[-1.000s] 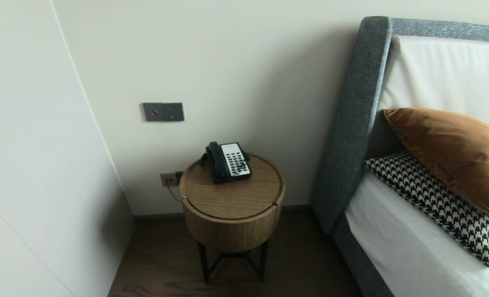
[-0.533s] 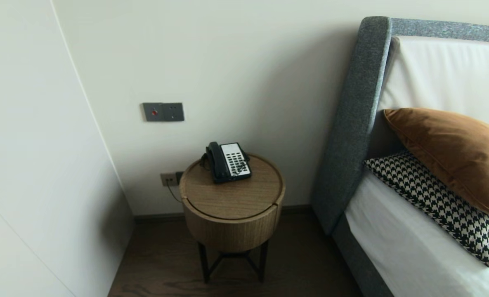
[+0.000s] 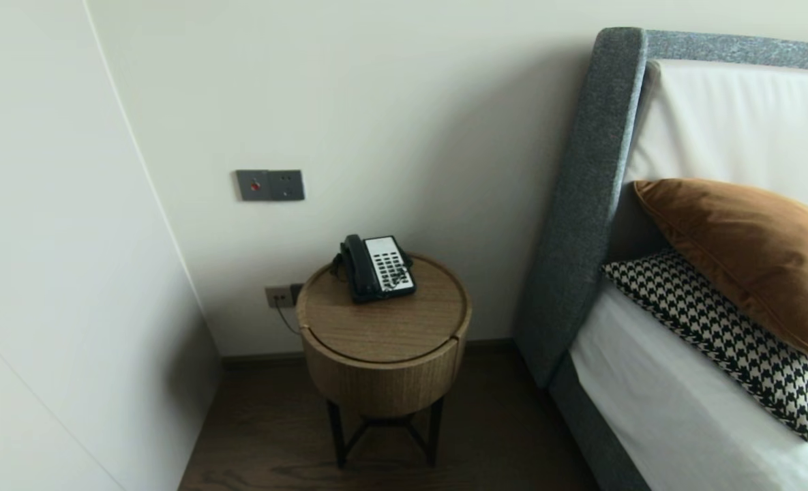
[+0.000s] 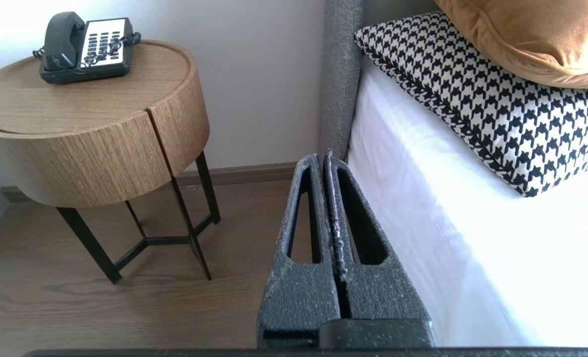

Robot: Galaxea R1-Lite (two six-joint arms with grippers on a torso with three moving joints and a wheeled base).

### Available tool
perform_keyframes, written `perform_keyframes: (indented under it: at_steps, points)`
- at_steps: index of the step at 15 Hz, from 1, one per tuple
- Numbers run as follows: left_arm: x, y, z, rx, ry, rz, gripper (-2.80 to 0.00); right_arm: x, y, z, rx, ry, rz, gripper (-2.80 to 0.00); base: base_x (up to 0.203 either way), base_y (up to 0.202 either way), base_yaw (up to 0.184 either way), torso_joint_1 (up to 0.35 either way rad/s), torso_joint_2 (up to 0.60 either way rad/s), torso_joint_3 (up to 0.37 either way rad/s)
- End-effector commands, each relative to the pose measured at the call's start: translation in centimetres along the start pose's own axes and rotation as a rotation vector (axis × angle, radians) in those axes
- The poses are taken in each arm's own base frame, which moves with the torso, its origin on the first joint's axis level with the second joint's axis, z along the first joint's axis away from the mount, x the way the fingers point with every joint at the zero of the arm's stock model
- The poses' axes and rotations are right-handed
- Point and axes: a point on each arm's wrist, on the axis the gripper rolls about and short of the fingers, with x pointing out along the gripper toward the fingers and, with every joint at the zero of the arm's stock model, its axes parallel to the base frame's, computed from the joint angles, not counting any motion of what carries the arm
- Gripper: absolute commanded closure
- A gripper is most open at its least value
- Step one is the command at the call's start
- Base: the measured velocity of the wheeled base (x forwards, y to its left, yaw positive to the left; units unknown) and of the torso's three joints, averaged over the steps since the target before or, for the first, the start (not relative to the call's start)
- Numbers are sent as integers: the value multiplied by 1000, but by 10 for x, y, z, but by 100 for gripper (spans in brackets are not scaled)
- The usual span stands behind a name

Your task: Open the nightstand drawer

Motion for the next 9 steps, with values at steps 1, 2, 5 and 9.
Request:
perform_keyframes:
  at_steps: [1,2,5,9]
  points:
    - [0,0,0,0,-1,0,0,0,0,-1,0,-4,-1,0,0,0,0,0,0,0]
    - [0,0,0,0,0,0,0,0,0,-1,-2,-4,0,0,0,0,0,0,0,0]
    - [0,0,0,0,0,0,0,0,0,-1,-2,-4,1,0,0,0,0,0,0,0]
    - [0,0,0,0,1,2,0,0,0,-1,-2,-4,1,0,0,0,0,0,0,0]
